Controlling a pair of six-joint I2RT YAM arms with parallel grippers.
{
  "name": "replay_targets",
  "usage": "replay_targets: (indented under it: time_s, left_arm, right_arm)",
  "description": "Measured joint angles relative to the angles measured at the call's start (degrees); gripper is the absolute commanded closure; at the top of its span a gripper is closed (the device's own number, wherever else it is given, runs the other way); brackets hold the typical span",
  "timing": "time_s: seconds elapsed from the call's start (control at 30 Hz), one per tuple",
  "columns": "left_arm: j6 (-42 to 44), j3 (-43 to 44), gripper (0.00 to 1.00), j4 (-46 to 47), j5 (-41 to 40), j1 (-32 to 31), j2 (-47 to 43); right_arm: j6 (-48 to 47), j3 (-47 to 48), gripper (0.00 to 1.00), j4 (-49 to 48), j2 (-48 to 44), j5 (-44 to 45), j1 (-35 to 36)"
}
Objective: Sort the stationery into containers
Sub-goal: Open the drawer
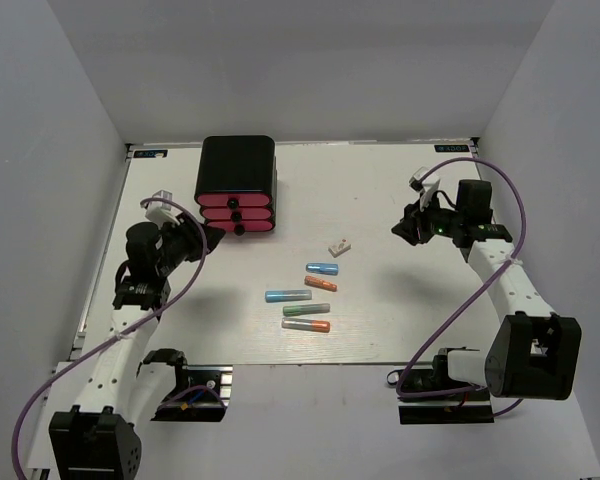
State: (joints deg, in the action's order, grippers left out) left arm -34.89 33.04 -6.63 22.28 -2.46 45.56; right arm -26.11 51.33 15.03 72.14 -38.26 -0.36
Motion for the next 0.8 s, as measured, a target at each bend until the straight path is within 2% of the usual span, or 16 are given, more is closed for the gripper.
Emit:
replay_targets:
  time_s: [0.03,0.1,0.23,0.37,0.57,0.8]
  left_arm:
    - [0.13,0.0,0.4,0.66,0.35,-0.02,0.85]
    - [0.35,0.0,0.32,1.77,0.9,0.0,2.86]
    - [1.27,0.09,0.32,2.8,1.16,-0.02,6.97]
    - [3.28,2.51,0.32,2.8,1.33,-0.02,12.02]
    - [5.46,7.28,0.38,4.55,1.31,-0.2,19.37]
    - [6.78,11.89,0.38,6.54,1.29,-0.98,27.93]
  right_arm:
    - [-0.04,0.0,0.42,0.09,0.04,-1.01,0.28]
    - [-0.42,0.02,0.4,0.17,0.31,-2.56,1.09]
    - [0.79,0.02,0.34,0.28,1.38,-4.04,2.82]
    - [2.03,-0.28,0.34,-0.26,1.64,-4.28,3.34]
    - [2.97,-1.64,0.34,-1.79,1.64,-4.24,3.96]
    - [3.17,-1.64,0.34,-3.52,1.64,-3.48,4.37]
